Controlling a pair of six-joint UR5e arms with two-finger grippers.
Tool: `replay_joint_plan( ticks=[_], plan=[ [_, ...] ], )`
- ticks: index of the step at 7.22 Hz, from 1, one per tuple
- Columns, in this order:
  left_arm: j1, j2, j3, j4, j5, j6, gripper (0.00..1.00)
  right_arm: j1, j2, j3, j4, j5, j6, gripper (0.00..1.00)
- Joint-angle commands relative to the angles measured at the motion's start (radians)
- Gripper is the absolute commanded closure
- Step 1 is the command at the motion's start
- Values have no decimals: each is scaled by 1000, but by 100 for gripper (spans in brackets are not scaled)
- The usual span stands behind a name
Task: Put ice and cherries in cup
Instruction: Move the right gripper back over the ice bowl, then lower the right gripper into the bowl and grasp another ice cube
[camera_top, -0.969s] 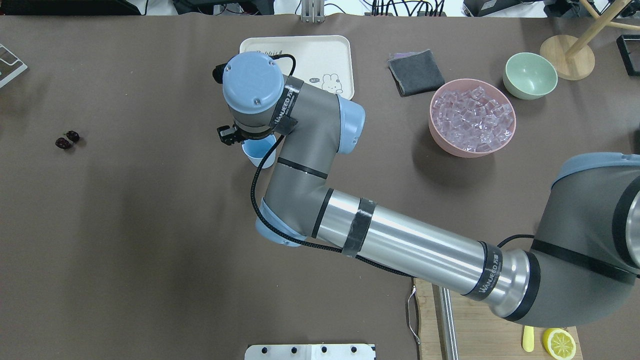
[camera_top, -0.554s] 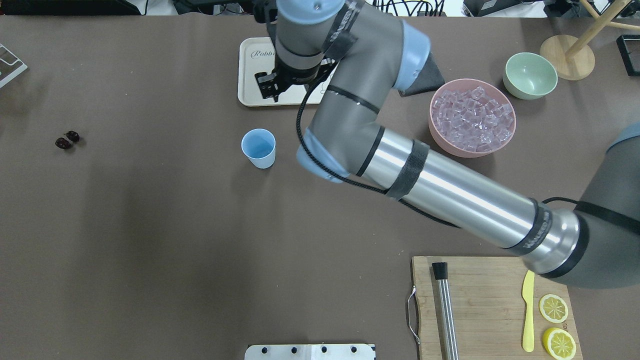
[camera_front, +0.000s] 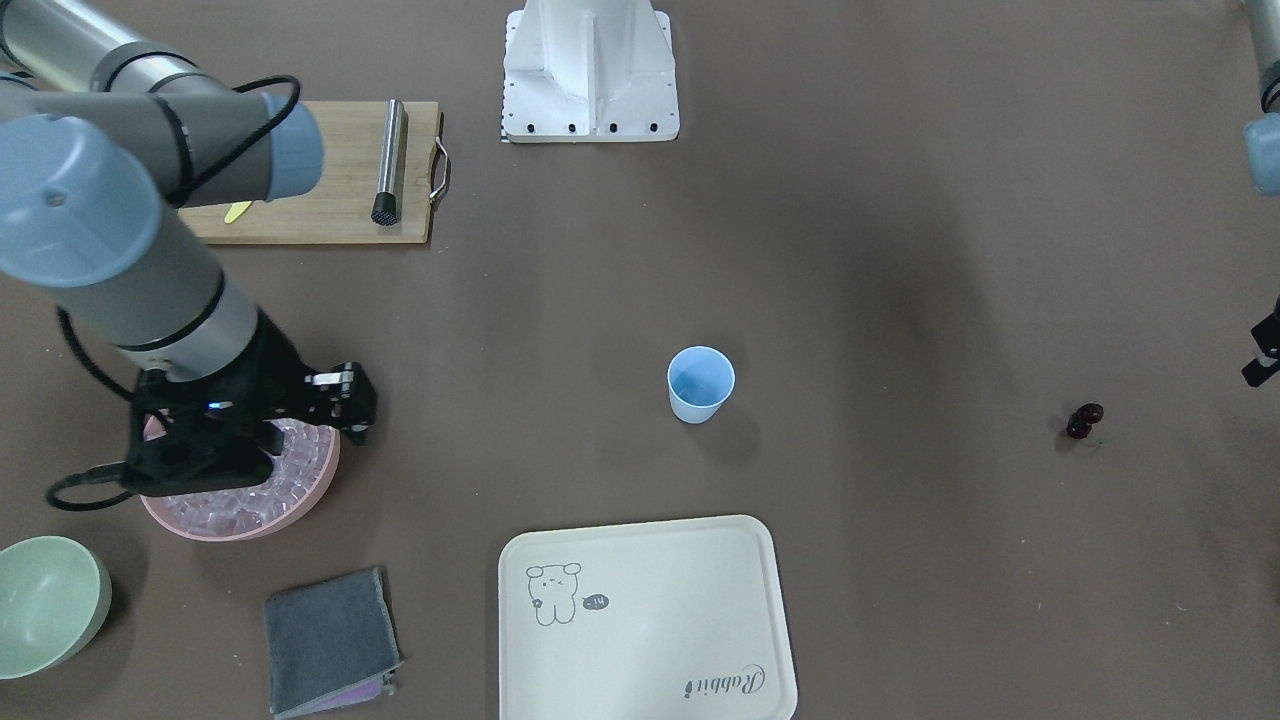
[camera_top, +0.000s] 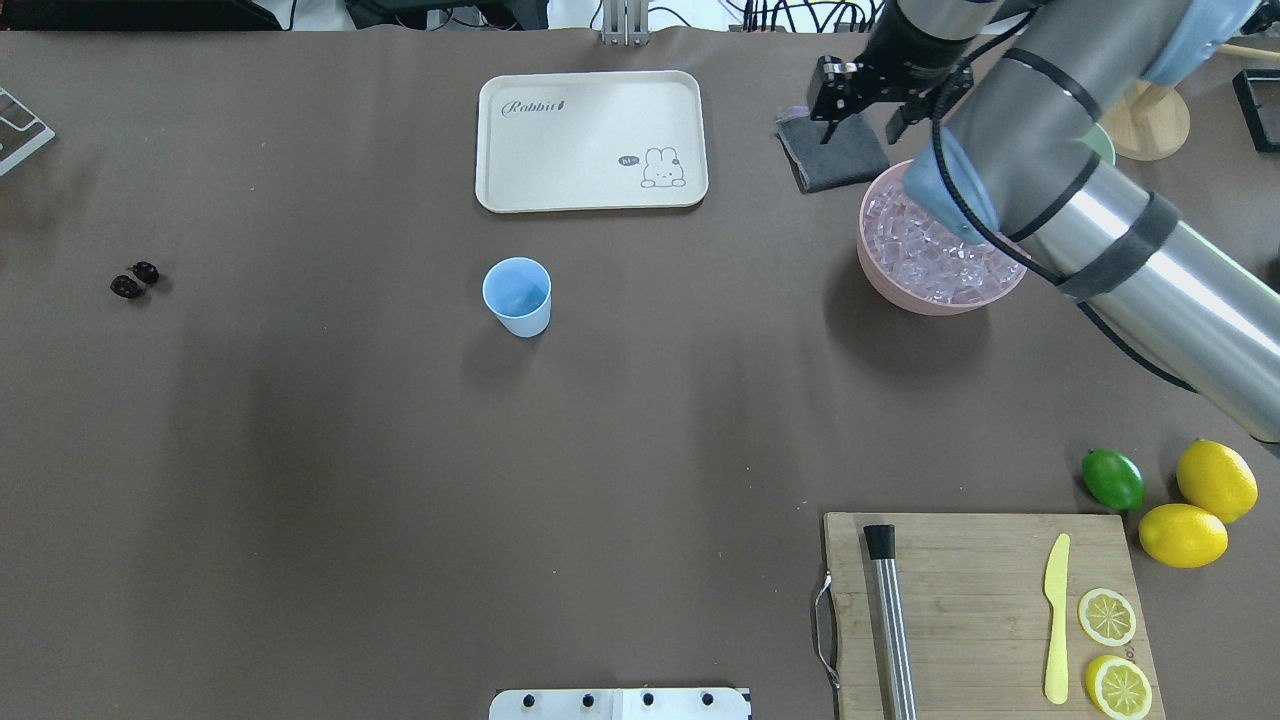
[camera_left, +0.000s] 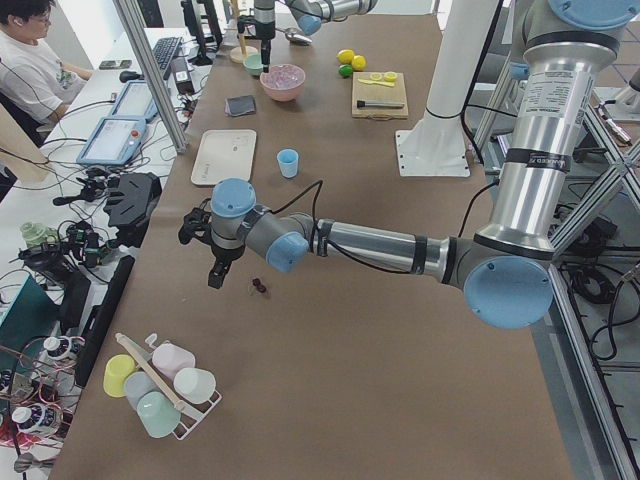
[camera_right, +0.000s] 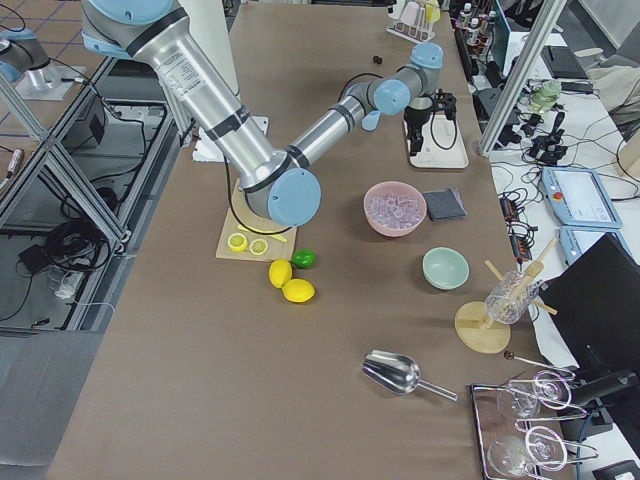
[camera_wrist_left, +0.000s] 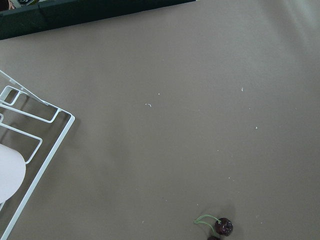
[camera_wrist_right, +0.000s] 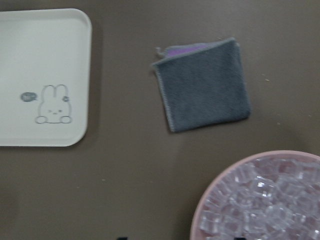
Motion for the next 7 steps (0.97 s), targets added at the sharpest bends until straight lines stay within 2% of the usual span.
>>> replay_joint_plan(
  ticks=[1, 3, 4, 5, 7],
  plan=[
    [4, 0, 0, -2, 0, -2, 2, 40, -146, 60, 2, 13, -52, 2],
    [8, 0, -6, -2, -1, -4, 2, 26, -215, 68, 5, -31, -131, 2],
    [13, 1, -10, -2, -1, -4, 2, 2, -219, 73, 5, -71, -117, 2],
    [14, 1, -10, -2, 0, -4, 2, -33, -201, 71, 6, -76, -53, 2],
    [24, -2, -2, -15, 0, -2, 2, -45, -197, 42, 46, -81, -48, 2]
  ],
)
